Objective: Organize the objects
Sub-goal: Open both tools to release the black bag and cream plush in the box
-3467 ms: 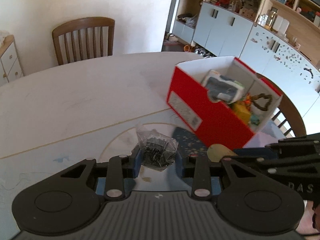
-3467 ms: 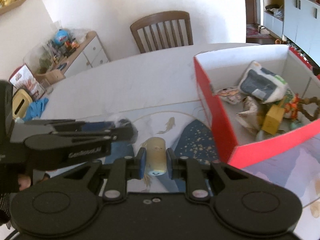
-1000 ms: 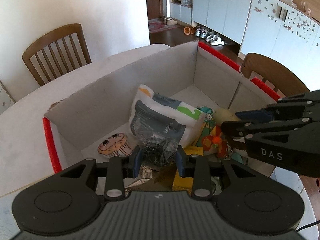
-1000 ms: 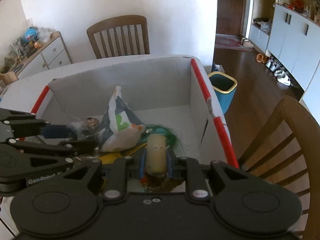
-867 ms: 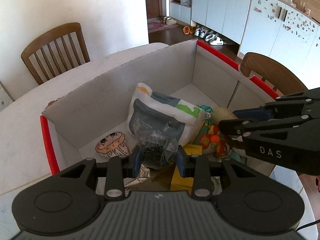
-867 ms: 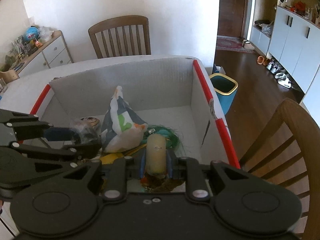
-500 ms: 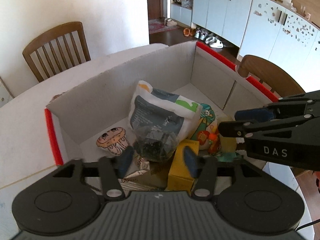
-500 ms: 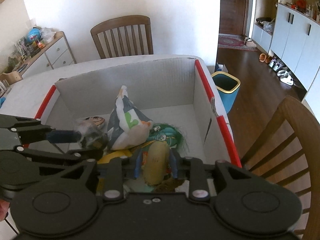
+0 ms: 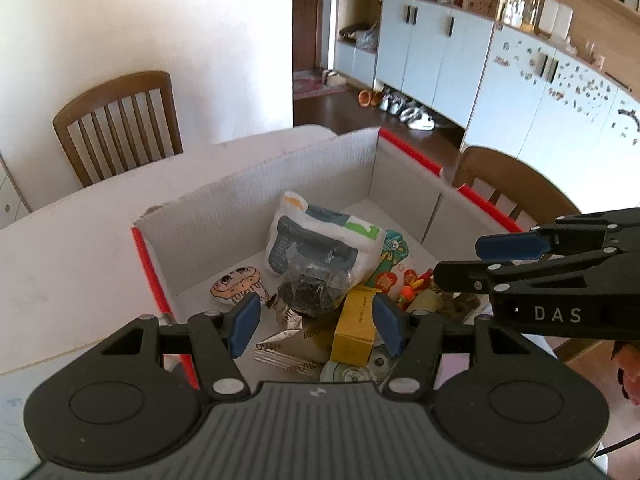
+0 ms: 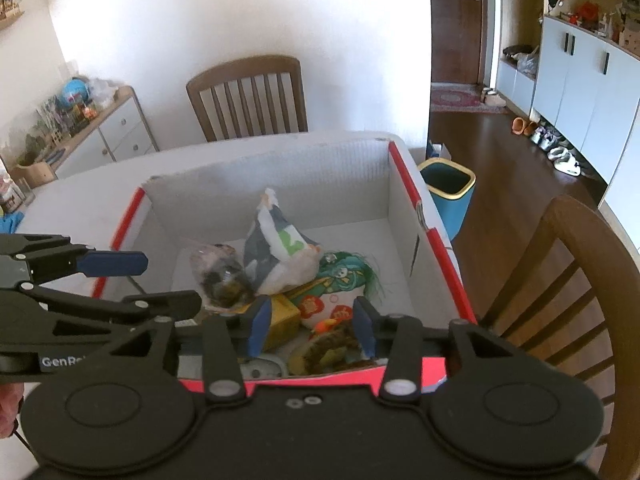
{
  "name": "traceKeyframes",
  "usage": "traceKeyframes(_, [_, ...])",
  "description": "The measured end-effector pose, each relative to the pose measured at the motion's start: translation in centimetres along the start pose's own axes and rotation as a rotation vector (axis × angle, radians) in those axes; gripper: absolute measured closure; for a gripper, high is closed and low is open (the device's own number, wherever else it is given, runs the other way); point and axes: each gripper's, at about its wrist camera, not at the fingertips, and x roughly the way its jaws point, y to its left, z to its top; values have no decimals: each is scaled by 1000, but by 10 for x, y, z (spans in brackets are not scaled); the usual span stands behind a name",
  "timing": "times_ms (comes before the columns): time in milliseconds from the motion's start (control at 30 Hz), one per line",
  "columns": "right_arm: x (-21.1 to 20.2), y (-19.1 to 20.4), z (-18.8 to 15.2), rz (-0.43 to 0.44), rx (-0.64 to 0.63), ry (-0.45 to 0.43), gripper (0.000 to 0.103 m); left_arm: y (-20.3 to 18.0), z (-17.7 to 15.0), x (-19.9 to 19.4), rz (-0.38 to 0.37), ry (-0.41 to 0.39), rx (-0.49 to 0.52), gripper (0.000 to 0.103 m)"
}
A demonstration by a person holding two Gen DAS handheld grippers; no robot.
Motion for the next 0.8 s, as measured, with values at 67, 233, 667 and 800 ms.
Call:
traceKeyframes(67, [-8, 4, 0, 3, 6, -17, 52, 2, -1, -10, -6, -16, -1, 42])
traceKeyframes(233, [-27, 18, -4, 12, 27, -53, 47, 11, -7, -34, -34, -54, -4, 42])
traceKeyframes(667, [-61, 55, -20, 24, 54, -108, 29, 44, -26, -79, -71, -124, -60, 28])
traceKeyframes(800, [-70, 65, -27, 17, 61, -128, 21, 49, -31, -92, -59, -152, -51, 22])
